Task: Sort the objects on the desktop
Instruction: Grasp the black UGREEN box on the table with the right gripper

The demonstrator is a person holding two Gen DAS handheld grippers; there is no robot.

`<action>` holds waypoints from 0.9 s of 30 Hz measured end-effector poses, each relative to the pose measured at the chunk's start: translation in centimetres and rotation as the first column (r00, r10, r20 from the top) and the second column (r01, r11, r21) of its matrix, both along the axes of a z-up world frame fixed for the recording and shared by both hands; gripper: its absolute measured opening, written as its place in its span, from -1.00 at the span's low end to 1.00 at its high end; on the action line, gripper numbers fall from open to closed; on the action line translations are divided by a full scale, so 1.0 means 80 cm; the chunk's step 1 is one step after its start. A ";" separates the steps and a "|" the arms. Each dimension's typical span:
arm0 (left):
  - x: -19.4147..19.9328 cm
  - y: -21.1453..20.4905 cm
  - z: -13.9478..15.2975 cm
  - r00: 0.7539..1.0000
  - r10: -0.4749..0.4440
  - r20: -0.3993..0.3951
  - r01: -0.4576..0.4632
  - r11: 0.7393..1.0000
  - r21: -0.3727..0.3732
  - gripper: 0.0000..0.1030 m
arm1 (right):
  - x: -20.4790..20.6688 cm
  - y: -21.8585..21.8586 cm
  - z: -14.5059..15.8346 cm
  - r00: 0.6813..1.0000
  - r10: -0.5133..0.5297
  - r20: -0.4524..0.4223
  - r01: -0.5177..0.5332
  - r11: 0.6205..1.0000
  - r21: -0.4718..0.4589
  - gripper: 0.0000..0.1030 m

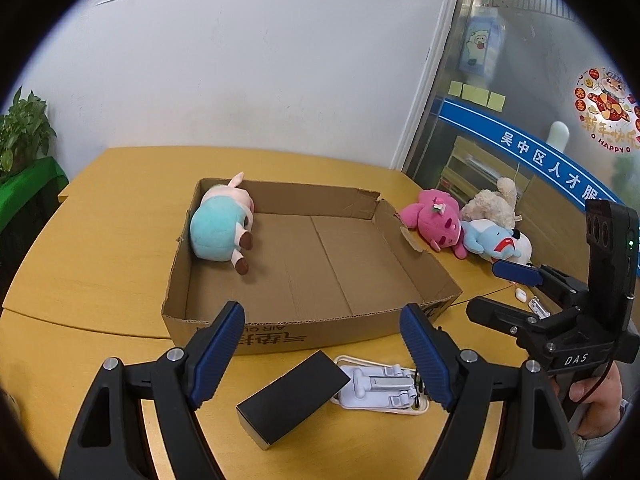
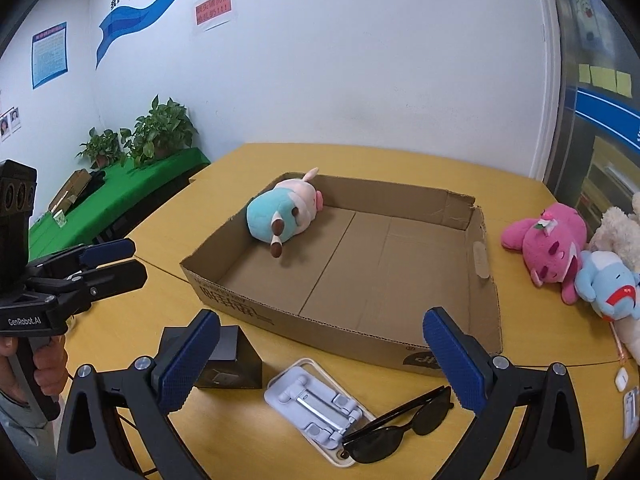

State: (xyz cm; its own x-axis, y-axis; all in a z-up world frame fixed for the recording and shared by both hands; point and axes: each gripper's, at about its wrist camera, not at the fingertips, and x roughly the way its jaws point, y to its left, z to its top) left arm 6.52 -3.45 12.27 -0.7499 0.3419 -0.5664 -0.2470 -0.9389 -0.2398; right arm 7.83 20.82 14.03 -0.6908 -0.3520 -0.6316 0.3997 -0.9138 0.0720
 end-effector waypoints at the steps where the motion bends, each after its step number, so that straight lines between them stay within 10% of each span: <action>1: 0.000 -0.001 -0.003 1.000 0.004 0.003 -0.004 1.000 -0.004 0.56 | -0.001 0.000 -0.002 1.000 0.002 0.003 -0.002 1.000 -0.004 1.00; 12: -0.008 -0.032 -0.049 0.992 0.019 0.122 -0.028 0.997 0.068 0.54 | -0.019 -0.011 -0.028 0.994 0.100 0.042 -0.098 0.994 -0.051 1.00; 22: -0.011 -0.068 -0.131 0.942 0.003 0.337 -0.077 0.975 0.208 0.50 | -0.064 -0.090 -0.124 0.910 0.300 0.285 -0.275 0.953 -0.126 0.90; 27: -0.014 -0.074 -0.157 0.926 -0.061 0.373 -0.055 0.955 0.293 0.10 | -0.081 -0.097 -0.152 0.869 0.359 0.342 -0.297 0.929 -0.221 0.36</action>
State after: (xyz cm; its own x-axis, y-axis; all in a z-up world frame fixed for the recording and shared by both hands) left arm 5.39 -9.34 -0.30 -0.5011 0.5377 -0.6781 -0.0876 -0.8111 -0.5784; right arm 1.34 13.06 1.90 -0.2451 -0.6323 -0.7350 0.5897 -0.6989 0.4046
